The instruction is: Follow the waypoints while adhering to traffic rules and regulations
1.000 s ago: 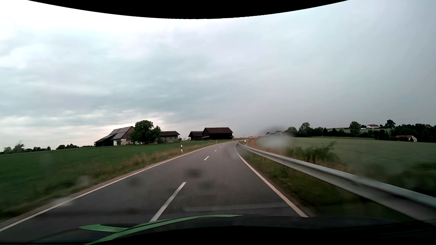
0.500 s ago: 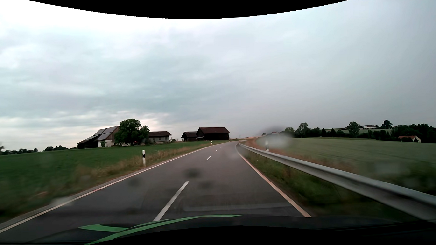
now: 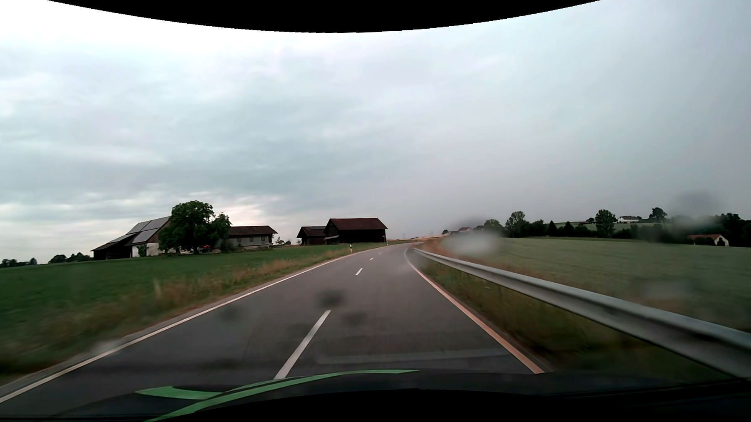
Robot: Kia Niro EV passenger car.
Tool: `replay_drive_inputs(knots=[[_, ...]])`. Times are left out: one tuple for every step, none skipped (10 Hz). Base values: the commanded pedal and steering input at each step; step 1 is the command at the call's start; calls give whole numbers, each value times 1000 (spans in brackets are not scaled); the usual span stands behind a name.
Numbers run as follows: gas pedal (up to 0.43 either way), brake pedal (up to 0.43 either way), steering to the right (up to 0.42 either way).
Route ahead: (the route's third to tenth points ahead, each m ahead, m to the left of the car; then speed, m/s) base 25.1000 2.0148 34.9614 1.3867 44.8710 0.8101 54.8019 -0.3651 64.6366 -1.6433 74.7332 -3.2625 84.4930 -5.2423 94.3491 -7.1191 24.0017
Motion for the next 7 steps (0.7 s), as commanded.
replay_drive_inputs(knots=[[157, 0, 14], [157, 0, 14], [157, 0, 14], [157, 0, 13], [157, 0, 12], [157, 0, 12], [157, 0, 12]])
